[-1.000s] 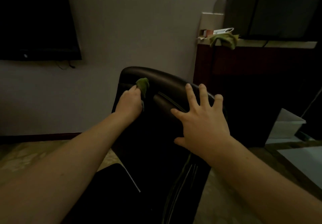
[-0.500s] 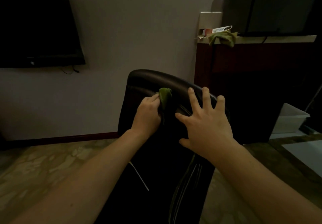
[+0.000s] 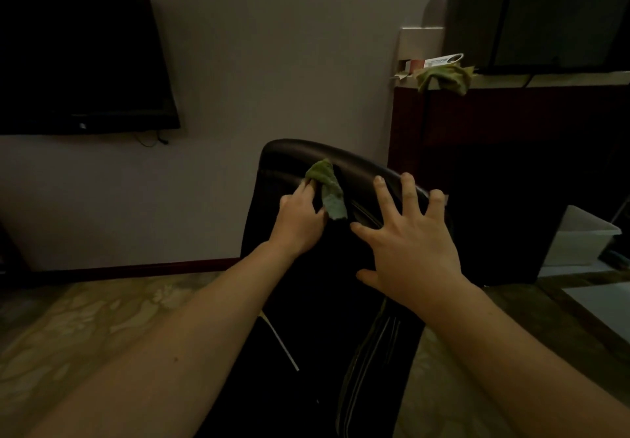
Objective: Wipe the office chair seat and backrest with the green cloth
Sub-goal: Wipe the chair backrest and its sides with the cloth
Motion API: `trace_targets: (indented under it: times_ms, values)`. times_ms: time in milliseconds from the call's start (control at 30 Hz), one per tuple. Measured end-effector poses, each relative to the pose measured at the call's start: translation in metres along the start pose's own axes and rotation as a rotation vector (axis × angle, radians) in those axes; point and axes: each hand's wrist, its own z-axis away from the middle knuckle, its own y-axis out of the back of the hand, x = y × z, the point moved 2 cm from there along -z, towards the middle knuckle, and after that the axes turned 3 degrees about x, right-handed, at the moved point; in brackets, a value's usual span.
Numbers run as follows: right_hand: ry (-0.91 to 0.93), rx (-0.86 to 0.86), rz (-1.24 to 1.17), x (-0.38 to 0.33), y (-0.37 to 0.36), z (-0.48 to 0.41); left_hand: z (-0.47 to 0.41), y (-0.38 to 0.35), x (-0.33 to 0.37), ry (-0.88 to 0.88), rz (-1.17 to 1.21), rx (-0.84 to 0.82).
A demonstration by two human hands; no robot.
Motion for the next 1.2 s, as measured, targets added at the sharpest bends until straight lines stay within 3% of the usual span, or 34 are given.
trace_targets:
  times_ms: [167,300,367,567,800,967,1200]
  values:
    - [-0.001,-0.004,0.007,0.000,-0.001,-0.001,0.003,-0.004,-0.006,0.063,0.188,-0.005]
    - [0.006,-0.010,0.008,-0.001,0.000,-0.001,0.002,0.007,0.000,0.479,0.731,0.058]
    - [0.004,-0.014,0.011,-0.001,0.001,0.000,0.001,0.007,0.006,0.490,0.647,0.119]
    - [-0.011,-0.021,0.013,-0.002,-0.001,-0.002,0.001,-0.018,0.007,0.065,0.128,0.165]
    - [-0.010,-0.029,0.013,-0.001,-0.003,-0.007,-0.015,-0.010,-0.008,0.043,-0.012,0.129]
    - [-0.015,-0.034,0.023,-0.001,-0.003,-0.006,0.012,-0.015,0.013,0.018,-0.305,0.153]
    - [-0.018,-0.026,0.029,-0.002,-0.002,-0.005,0.010,-0.019,0.010,0.006,-0.135,0.080]
